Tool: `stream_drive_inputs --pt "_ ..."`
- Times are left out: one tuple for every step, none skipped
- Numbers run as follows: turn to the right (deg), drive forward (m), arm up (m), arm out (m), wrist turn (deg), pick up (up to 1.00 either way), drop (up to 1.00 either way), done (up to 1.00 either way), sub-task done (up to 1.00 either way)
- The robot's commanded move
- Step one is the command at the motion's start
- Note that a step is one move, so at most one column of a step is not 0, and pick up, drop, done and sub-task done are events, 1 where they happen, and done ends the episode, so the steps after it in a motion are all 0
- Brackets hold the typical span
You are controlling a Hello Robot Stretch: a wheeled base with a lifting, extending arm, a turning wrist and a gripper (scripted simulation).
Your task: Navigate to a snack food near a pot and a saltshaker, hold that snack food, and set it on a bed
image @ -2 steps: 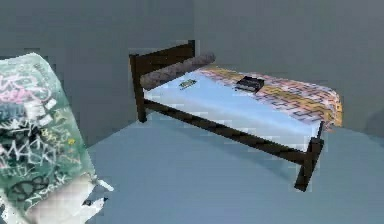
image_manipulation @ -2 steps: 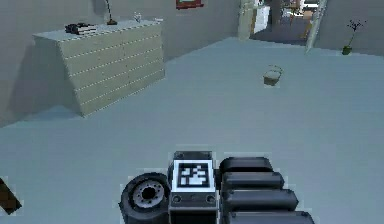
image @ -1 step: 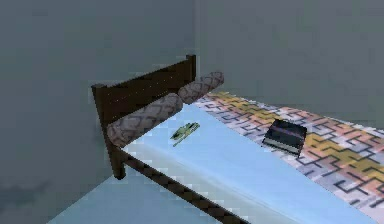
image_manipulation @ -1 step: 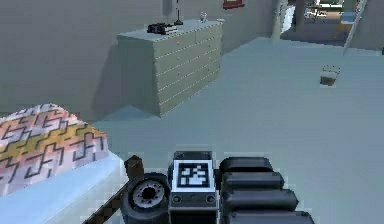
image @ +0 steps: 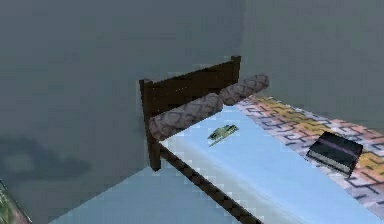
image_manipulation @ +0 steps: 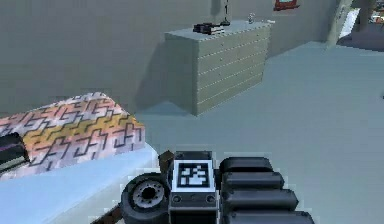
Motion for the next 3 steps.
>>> stream_drive_inputs --pt "0.0 0.25 0.00 0.00 0.0 0.00 0.00 0.00 0.00" --pt "-45.0 0.00 0.00 0.00 0.0 0.00 0.00 0.00 0.00" --pt "-45.0 0.00 0.00 0.00 0.0 0.00 0.00 0.00 0.00"
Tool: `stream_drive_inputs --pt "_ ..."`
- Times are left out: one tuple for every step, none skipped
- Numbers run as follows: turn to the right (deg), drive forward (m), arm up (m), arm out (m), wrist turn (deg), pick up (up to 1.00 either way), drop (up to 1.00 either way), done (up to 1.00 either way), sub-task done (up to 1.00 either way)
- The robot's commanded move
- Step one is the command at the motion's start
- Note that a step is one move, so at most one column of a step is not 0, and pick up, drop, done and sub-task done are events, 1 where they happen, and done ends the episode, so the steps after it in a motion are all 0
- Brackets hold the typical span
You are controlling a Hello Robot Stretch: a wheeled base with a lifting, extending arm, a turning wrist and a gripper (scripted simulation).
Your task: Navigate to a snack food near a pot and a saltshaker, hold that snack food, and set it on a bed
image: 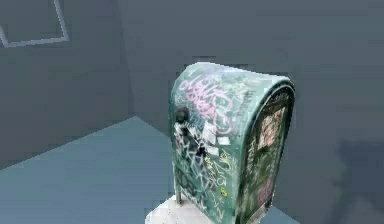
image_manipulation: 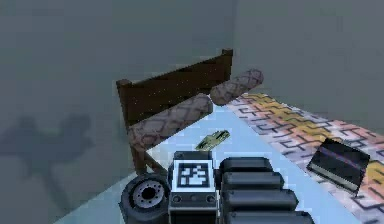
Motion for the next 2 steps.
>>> stream_drive_inputs --pt "-6.0 0.00 0.00 0.00 0.0 0.00 0.00 0.00 0.00" --pt "45.0 0.00 0.00 0.00 0.0 0.00 0.00 0.00 0.00"
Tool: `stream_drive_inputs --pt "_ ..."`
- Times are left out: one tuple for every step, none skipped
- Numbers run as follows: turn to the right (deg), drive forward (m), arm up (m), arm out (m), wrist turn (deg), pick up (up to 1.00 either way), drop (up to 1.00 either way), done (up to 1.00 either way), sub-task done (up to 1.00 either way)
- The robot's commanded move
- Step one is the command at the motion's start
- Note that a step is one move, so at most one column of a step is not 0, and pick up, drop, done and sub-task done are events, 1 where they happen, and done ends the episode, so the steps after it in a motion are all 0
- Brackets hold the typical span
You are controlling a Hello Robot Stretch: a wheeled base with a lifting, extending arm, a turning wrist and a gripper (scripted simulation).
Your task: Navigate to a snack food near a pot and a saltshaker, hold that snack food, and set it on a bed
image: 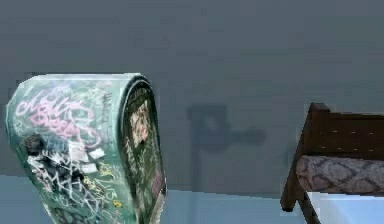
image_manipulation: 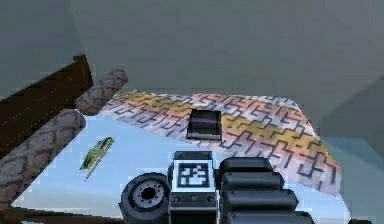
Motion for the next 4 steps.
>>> stream_drive_inputs --pt "39.0 0.00 0.00 0.00 0.0 0.00 0.00 0.00 0.00" --pt "-45.0 0.00 0.00 0.00 0.0 0.00 0.00 0.00 0.00" --pt "-24.0 0.00 0.00 0.00 0.0 0.00 0.00 0.00 0.00" --pt "45.0 0.00 0.00 0.00 0.0 0.00 0.00 0.00 0.00"
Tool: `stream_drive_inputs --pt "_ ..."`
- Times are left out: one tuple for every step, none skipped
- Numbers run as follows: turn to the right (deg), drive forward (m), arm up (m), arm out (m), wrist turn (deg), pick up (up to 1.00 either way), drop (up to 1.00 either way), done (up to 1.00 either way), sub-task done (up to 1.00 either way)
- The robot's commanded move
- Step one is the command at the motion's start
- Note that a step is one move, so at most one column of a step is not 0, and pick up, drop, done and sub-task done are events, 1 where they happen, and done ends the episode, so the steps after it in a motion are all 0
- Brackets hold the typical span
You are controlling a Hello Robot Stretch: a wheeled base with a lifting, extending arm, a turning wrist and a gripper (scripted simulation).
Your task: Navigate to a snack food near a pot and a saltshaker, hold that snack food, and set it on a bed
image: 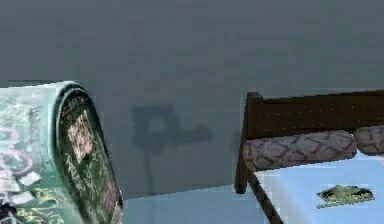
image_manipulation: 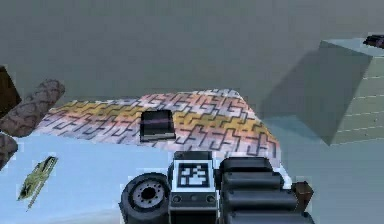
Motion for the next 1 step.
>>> stream_drive_inputs --pt "6.0 0.00 0.00 0.00 0.0 0.00 0.00 0.00 0.00"
